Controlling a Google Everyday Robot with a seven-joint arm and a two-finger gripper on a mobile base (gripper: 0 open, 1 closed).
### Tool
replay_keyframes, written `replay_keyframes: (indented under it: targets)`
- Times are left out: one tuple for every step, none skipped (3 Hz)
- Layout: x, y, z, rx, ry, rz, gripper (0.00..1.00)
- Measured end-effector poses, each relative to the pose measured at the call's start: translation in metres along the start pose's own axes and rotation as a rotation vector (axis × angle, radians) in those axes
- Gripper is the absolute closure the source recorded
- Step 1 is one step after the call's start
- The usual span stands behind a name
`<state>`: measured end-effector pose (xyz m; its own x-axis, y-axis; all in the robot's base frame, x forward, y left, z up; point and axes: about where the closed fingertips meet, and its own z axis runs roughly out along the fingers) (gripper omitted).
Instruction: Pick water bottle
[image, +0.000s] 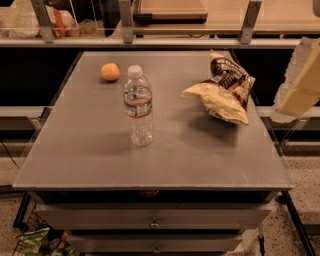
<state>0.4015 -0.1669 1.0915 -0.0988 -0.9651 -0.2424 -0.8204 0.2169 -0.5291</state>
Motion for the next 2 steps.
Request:
replay_keyframes:
  targets:
    - [0.0000, 0.0000, 0.0000, 0.000, 0.000, 0.000, 0.00]
    - [-0.0002, 0.0000, -0.0002, 0.000, -0.001, 0.002, 0.00]
